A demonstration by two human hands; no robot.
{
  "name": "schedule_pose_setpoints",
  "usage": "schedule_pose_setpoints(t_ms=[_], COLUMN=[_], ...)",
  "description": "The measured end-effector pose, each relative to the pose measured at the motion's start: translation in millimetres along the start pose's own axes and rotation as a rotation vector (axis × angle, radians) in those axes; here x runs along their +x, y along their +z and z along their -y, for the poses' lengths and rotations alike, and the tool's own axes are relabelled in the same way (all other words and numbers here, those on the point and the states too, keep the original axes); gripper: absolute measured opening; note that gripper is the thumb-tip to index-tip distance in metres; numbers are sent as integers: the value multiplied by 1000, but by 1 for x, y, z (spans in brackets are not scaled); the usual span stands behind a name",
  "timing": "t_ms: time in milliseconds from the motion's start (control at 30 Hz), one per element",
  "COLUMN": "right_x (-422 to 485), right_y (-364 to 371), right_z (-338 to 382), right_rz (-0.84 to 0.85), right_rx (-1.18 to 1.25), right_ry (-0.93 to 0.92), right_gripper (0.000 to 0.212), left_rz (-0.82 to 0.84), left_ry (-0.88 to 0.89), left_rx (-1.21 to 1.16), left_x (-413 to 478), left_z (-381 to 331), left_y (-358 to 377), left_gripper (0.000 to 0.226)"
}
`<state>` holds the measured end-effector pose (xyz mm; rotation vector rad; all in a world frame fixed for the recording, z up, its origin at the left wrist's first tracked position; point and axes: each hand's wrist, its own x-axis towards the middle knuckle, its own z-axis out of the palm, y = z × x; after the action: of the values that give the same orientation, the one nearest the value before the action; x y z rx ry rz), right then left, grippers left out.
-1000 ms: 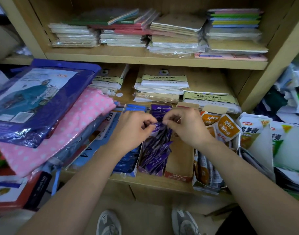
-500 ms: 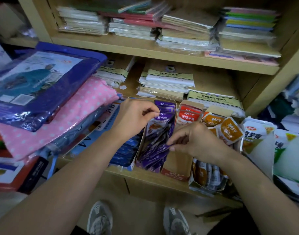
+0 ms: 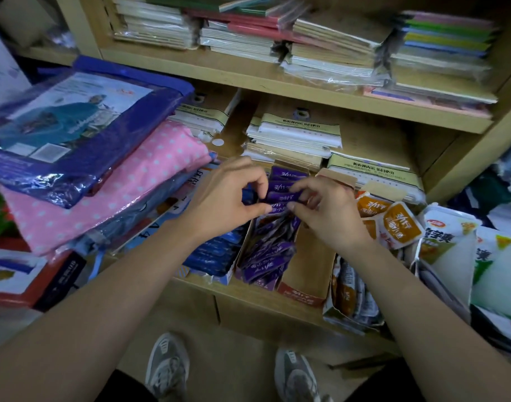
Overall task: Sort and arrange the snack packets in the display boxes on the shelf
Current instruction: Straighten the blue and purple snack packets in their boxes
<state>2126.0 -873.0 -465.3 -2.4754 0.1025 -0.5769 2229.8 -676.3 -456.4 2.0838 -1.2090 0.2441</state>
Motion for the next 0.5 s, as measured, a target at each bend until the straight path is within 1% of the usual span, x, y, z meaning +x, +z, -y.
schedule_pose_setpoints(t_ms=[67, 100, 200, 267, 367, 500], right_x=[4, 4, 4, 4, 4, 3], right_y=[6, 7, 8, 7, 5, 5], right_z=[-1, -1, -2, -2, -3, -3], right_rz=[-68, -87, -93, -75, -48, -36], right_rx=[-2, -5, 22, 47, 60, 56], right_ry=[10, 17, 38, 57, 60, 60], right_gripper=[10, 9, 9, 9, 9, 10], left_rz=[1, 48, 315, 420, 503, 582], left_ry=[31, 26, -50, -113, -202, -229], left_rx=[79, 148, 367, 429, 426, 464], left_x=[-5, -8, -17, -18, -14, -10], left_z=[-7, -9, -13, -14, -15, -21], left_y=[-5, -6, -3, -1, -2, 1], left_gripper=[25, 29, 63, 76, 70, 56])
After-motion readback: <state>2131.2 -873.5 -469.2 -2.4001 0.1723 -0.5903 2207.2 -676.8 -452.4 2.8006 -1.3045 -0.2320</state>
